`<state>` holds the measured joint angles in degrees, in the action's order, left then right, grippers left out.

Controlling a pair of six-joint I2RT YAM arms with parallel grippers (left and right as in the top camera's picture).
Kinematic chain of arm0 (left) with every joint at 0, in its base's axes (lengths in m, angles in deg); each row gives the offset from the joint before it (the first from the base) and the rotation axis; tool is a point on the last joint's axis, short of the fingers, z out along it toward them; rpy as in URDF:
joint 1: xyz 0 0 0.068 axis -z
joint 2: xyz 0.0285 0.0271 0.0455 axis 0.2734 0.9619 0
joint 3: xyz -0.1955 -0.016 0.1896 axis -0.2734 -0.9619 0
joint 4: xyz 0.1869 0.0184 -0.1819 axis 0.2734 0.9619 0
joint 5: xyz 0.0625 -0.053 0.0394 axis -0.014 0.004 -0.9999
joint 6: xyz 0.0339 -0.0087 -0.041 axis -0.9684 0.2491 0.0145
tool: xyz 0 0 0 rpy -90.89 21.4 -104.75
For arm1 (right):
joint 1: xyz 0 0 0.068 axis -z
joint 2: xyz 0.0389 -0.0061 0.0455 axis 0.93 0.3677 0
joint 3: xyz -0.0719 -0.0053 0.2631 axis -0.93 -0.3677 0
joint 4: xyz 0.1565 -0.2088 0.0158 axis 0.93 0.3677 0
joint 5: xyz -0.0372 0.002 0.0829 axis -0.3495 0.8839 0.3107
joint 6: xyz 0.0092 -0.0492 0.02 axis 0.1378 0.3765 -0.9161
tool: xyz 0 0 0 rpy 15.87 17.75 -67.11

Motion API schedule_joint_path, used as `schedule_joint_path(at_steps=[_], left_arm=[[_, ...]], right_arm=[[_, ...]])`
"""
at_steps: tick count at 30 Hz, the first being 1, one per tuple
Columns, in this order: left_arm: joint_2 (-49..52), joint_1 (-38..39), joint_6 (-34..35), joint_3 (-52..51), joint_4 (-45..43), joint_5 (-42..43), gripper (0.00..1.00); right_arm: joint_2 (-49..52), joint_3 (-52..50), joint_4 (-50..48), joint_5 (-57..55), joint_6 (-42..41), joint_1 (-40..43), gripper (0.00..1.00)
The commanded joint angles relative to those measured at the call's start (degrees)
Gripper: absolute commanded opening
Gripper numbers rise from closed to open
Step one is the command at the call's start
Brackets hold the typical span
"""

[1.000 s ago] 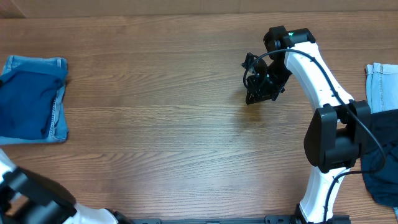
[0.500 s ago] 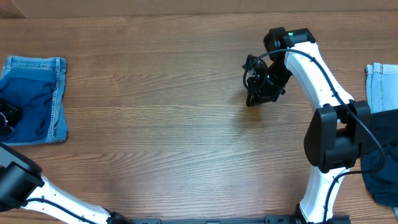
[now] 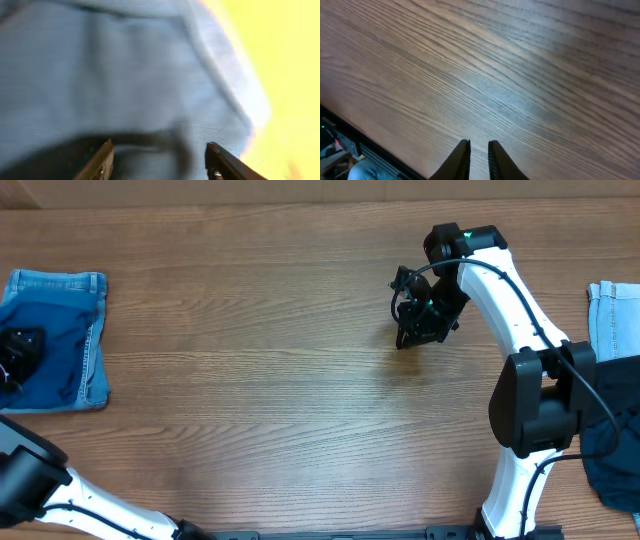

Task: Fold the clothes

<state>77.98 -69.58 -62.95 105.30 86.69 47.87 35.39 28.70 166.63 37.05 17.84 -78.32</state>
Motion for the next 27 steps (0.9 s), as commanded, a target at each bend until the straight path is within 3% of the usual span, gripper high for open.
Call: schedule_joint_path(at_steps=[1, 4, 5, 7, 10, 11, 16, 22, 27], left_arm=[[-12.26, 3.82, -1.66, -0.39, -0.70, 9.53, 0.75], [-19.54, 10.05, -2.47, -0.39, 0.66, 11.74, 0.84], [-21.05, 12.35, -3.63, -0.39, 2.21, 10.32, 0.96], [-24.48, 19.80, -6.01, -0.39, 7.65, -0.72, 1.00], [-27.30, 33.46, -7.43, -0.39, 15.63, -21.66, 1.00], [-27.30, 37.31, -7.43, -0.39, 17.51, -25.46, 1.00], [-26.71, 51.15, -6.47, -0.39, 20.35, -44.94, 1.00], [-28.24, 53.16, -4.35, -0.39, 25.24, -41.42, 1.00], [-39.63, 53.31, -4.44, -3.32, 29.35, -42.03, 1.00]], right_arm=[[-1.36, 1.20, -0.50, -0.31, -0.09, -0.33, 0.19], [-1.36, 1.20, -0.72, -0.98, -0.59, -0.33, 0.21], [-1.36, 1.20, -1.53, -0.98, -1.81, -0.31, 0.32], [-1.36, 1.22, -4.92, -1.03, -4.90, -0.15, 0.40], [-1.38, 1.27, -9.55, -1.03, -9.20, 1.42, 0.75], [-1.38, 1.27, -10.93, -1.03, -9.90, 2.38, 1.00], [-1.36, 2.38, -19.52, 0.61, -12.76, 9.07, 1.00], [-3.02, 2.38, -17.03, 1.99, -16.63, 14.03, 1.00], [-17.49, 2.25, -15.19, -8.72, -19.21, 14.49, 1.00]])
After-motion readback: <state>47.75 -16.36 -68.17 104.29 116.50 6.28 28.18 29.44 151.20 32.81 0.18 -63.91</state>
